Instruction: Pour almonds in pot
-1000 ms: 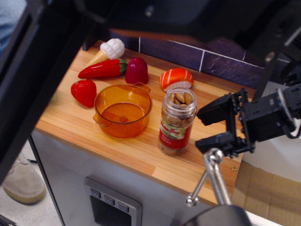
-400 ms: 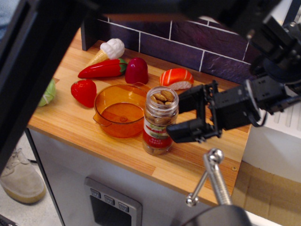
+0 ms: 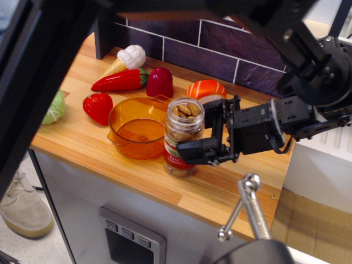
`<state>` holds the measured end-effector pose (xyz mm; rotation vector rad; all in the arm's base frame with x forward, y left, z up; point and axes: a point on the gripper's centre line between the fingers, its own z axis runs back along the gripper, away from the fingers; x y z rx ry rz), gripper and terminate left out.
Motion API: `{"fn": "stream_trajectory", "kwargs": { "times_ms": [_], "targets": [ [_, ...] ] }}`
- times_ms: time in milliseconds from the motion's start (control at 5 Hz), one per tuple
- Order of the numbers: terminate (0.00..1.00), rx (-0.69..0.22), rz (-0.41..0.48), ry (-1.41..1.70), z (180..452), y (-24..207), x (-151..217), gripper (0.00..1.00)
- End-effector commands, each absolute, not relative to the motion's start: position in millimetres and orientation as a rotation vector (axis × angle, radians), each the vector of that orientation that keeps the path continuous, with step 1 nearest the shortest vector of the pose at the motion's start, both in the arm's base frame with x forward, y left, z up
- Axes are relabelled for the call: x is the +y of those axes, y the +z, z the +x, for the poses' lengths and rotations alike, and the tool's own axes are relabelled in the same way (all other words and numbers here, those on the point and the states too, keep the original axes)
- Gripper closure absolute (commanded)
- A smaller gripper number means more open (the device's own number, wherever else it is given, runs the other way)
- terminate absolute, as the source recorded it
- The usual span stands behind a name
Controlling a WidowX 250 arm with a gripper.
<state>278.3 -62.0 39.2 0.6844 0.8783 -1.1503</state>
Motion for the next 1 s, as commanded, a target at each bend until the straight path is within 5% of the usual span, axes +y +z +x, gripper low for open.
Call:
{"fn": "stream_trajectory", "kwargs": {
  "times_ms": [0,200,800],
  "targets": [
    [0.0,0.797,0.705,-1.177,258.7,50.9,-55.7,1.0],
    [0.0,0.62,0.58,-1.204,268.2,66.0,-58.6,1.0],
    [0.0,0.153,-0.01,-1.258,303.6,69.1,-27.2,1.0]
  ]
}}
